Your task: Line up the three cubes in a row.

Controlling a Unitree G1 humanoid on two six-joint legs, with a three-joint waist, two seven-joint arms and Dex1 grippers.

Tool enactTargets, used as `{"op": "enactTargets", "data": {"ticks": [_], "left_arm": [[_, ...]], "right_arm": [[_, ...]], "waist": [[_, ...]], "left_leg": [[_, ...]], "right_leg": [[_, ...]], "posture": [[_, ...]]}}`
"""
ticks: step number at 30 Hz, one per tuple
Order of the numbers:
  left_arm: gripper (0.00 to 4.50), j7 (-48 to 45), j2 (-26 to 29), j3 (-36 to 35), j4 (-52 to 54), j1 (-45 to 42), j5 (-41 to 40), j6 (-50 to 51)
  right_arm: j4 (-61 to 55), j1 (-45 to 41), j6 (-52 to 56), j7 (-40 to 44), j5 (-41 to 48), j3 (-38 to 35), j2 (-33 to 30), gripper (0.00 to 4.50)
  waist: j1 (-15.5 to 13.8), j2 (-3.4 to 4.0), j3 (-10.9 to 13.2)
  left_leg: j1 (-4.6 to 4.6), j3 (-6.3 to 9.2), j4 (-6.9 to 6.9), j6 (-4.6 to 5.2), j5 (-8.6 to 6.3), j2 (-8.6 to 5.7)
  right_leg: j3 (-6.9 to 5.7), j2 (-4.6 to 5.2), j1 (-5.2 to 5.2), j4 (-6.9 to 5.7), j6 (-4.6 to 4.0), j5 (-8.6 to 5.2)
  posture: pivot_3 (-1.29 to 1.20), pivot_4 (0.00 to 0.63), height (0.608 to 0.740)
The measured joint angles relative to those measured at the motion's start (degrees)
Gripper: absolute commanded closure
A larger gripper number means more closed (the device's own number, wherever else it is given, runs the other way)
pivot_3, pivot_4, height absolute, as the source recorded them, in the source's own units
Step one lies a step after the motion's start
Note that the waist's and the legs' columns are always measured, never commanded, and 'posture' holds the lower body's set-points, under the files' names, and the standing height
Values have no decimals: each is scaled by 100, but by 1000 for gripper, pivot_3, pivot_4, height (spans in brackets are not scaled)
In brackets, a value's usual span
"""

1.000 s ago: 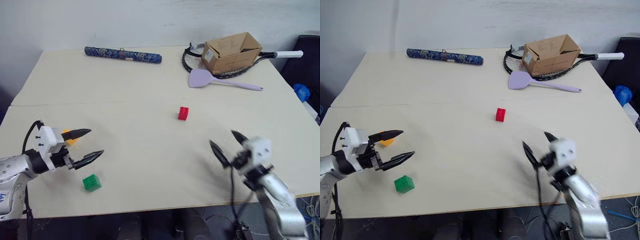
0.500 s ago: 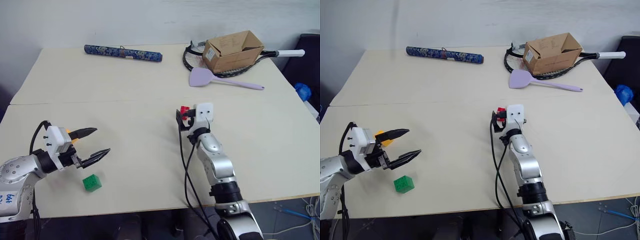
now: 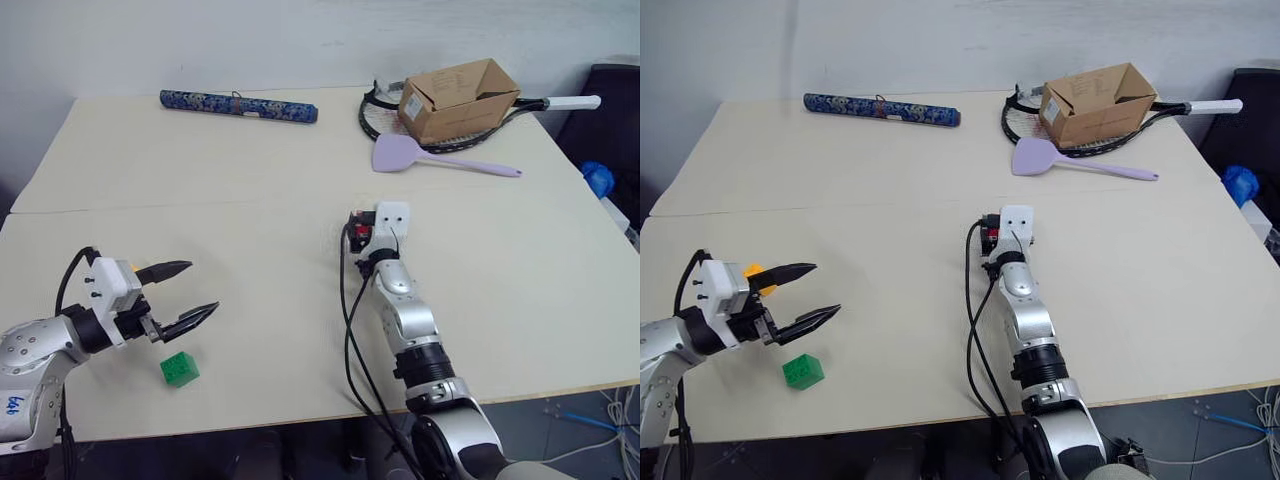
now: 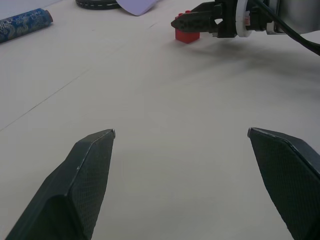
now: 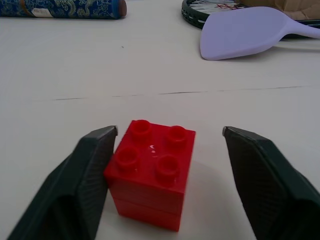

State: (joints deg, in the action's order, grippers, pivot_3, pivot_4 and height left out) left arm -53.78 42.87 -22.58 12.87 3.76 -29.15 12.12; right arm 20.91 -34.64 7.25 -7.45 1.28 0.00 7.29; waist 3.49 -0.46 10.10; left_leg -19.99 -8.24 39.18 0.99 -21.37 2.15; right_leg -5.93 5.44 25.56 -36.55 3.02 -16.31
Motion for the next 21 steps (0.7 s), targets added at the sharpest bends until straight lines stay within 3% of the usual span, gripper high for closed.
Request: {"op": "enactTargets", "data": {"ticks": [3, 9, 10, 13, 16, 18, 21], "left_arm": [[0, 0, 0, 0, 0, 3, 0, 1], [0, 87, -35, 9, 31, 74, 1, -2], [0, 116, -52, 15, 37, 89, 1, -4], [0, 163, -161, 15, 62, 195, 1, -15], [0, 163, -179, 12, 59, 212, 0, -22], [0, 115, -179, 11, 57, 217, -5, -19], [0, 25, -175, 21, 56, 206, -20, -8]], "right_arm": [[-116, 29, 18, 125, -4, 108, 28, 3042], [-997, 432, 381, 1231, 355, 354, -358, 3010], [-1211, 510, 478, 1739, 565, 408, -602, 3010], [-1968, 714, 387, 4749, 1504, 688, -2532, 3010], [-2104, 750, -70, 7458, 1944, 995, -4046, 3010], [-1652, 730, -605, 8502, 1883, 1268, -4306, 3010], [-638, 488, -1382, 9302, 1905, 1347, -3865, 3010]], "waist": [[3, 1, 1], [-8, 1, 1], [-19, 1, 1], [-120, 9, 6], [-160, -1, 2], [-133, -14, 2], [-91, -15, 5]], "left_leg": [[-3, 0, 0, 0, 0, 0], [-8, 4, 0, 1, 0, 0], [-9, 7, 0, 1, 0, 0], [-19, 15, 2, 29, -3, -14], [-7, 15, 3, 36, -5, -14], [7, 2, 3, 34, -5, -12], [22, -7, 1, 21, 4, -11]], "right_leg": [[0, 0, 3, 1, 0, 0], [-1, 1, 3, 5, 1, 0], [-3, 2, 2, 7, 1, 1], [-9, 10, -7, 39, 24, 14], [-13, 8, -23, 60, 33, 19], [-6, 6, -24, 58, 32, 19], [1, 4, -24, 44, 28, 18]], "posture": [[0, 150, 740], [0, 150, 740], [0, 150, 740], [0, 150, 740], [0, 150, 740], [0, 150, 740], [0, 150, 740]]}}
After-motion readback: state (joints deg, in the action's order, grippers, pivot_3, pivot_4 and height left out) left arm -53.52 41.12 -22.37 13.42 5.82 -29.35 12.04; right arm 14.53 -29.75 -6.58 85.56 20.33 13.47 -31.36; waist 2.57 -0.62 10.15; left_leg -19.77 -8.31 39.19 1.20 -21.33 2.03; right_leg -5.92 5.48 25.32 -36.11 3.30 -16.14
